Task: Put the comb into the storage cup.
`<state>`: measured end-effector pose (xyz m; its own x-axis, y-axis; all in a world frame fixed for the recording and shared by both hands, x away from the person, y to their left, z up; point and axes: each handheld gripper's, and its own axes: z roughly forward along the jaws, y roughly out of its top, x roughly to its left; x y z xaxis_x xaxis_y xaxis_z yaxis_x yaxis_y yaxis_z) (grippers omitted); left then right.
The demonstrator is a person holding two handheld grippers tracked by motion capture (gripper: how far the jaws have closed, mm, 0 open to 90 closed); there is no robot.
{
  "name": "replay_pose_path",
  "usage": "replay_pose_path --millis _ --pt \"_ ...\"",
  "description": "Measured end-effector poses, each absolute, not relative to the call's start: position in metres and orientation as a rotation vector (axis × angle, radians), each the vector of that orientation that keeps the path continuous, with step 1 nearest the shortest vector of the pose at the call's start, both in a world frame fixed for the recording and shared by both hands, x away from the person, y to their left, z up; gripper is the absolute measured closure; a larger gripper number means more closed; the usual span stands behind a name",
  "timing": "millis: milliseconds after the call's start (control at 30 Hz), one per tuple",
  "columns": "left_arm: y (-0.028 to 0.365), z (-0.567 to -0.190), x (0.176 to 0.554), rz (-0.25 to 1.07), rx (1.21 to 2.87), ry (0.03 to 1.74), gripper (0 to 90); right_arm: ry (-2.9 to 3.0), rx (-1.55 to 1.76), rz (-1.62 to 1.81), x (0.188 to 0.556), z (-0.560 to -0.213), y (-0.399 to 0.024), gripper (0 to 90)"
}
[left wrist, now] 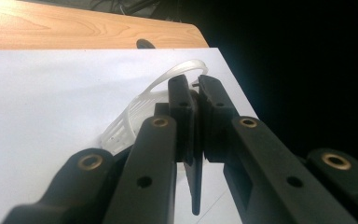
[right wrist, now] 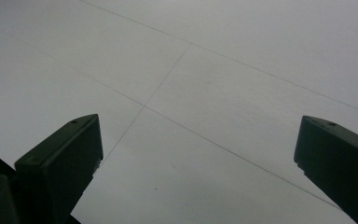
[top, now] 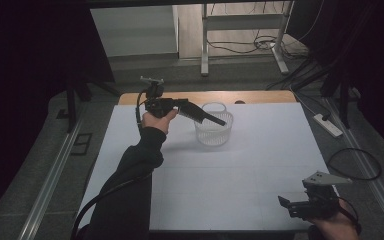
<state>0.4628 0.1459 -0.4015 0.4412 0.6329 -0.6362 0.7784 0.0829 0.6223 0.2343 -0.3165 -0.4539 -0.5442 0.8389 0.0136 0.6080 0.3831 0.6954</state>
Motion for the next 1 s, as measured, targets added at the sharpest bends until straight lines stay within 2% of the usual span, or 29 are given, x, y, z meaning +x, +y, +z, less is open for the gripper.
replay_pose_path --millis 1000 --pt "0.134 -0.429 0.473 -0.178 1.628 1.328 83.7 2.325 1.264 0.929 0.235 -0.455 -0.316 1.7"
